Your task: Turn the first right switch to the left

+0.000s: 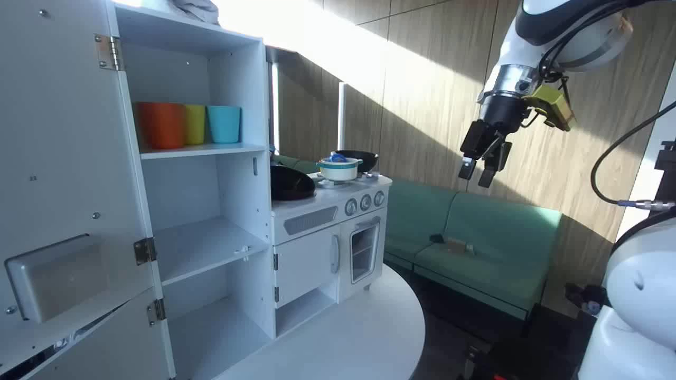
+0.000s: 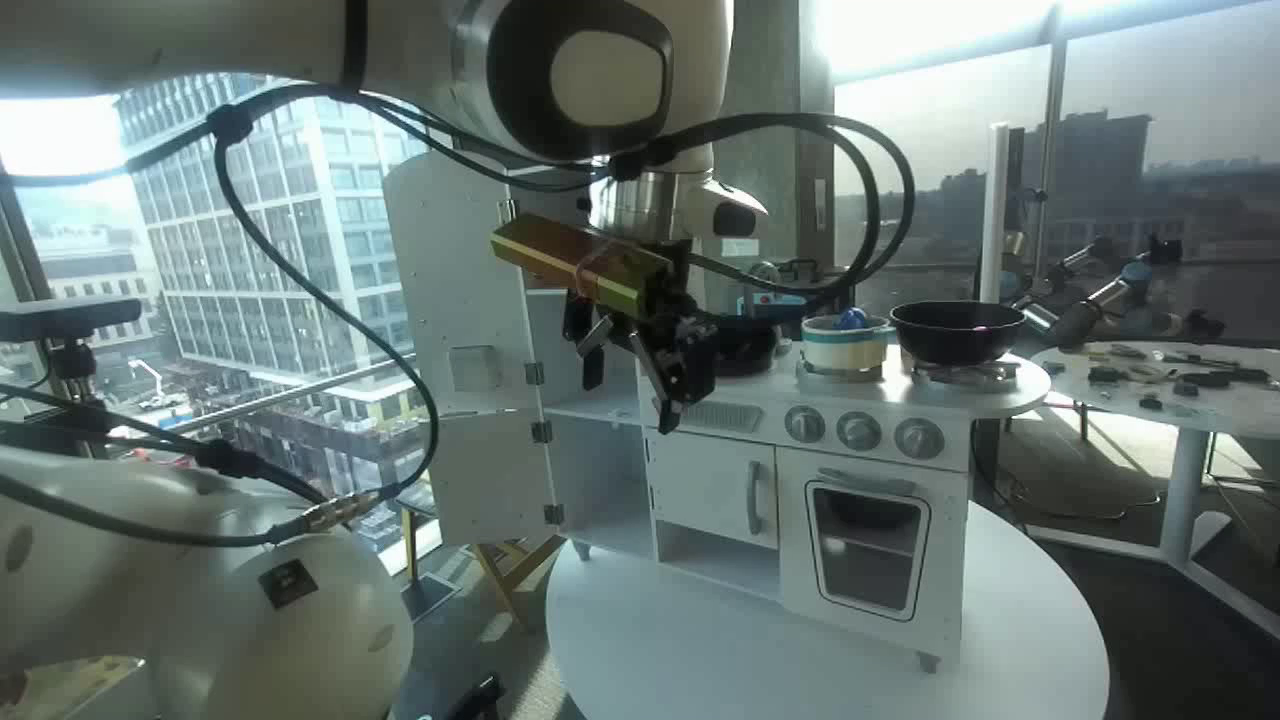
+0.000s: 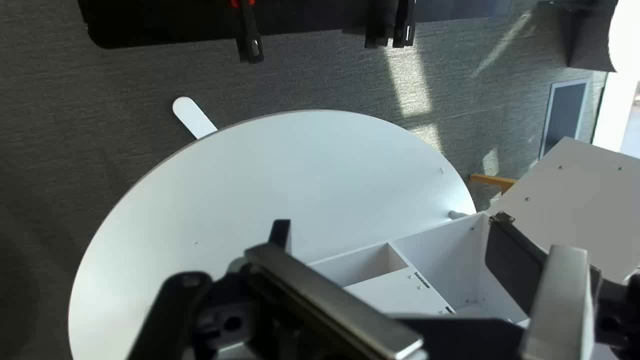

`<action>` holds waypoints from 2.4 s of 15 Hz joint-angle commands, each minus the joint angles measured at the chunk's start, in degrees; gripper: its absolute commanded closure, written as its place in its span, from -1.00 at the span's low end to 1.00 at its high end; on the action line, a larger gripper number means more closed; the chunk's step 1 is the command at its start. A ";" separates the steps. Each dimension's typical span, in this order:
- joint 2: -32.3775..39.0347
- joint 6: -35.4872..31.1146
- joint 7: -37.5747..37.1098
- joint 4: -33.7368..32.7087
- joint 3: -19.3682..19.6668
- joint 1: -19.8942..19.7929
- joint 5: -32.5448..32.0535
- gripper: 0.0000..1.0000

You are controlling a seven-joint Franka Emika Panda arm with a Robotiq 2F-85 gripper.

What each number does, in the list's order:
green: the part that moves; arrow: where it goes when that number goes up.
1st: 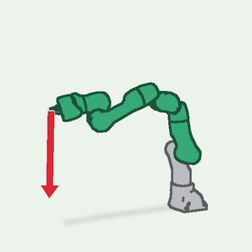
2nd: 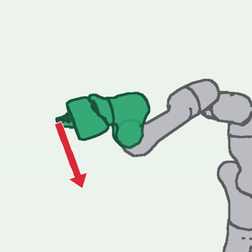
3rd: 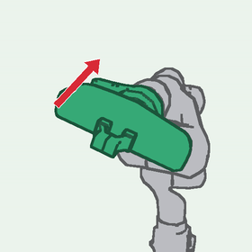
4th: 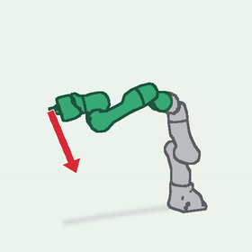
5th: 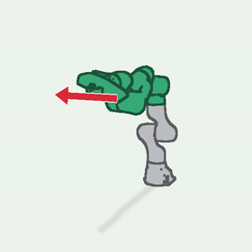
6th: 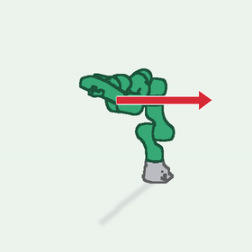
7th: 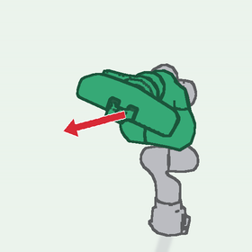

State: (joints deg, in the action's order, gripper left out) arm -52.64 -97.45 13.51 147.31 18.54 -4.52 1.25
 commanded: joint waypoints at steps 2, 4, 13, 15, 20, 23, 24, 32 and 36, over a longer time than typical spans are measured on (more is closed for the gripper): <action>0.30 0.10 0.76 -0.23 -0.77 -1.12 0.70 -1.00; 0.27 0.09 0.75 -0.26 -0.76 -1.12 0.70 -1.00; 10.70 -8.34 9.30 -2.28 5.07 1.38 1.36 -1.00; 16.57 -14.19 13.12 -3.89 7.91 2.66 3.66 -1.00; 29.90 -23.87 23.84 -8.34 12.30 6.27 15.94 -1.00; 35.09 -24.63 29.05 -10.28 12.07 5.30 24.14 -1.00; 35.52 -25.13 29.86 -10.06 10.84 4.25 25.48 -1.00; 51.30 -27.51 34.83 -22.20 7.69 0.47 33.34 -1.00; 61.80 -29.94 38.30 -31.36 3.78 -3.91 41.40 -1.00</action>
State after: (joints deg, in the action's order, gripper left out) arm -0.56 -126.67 48.53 124.64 25.89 -4.37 37.24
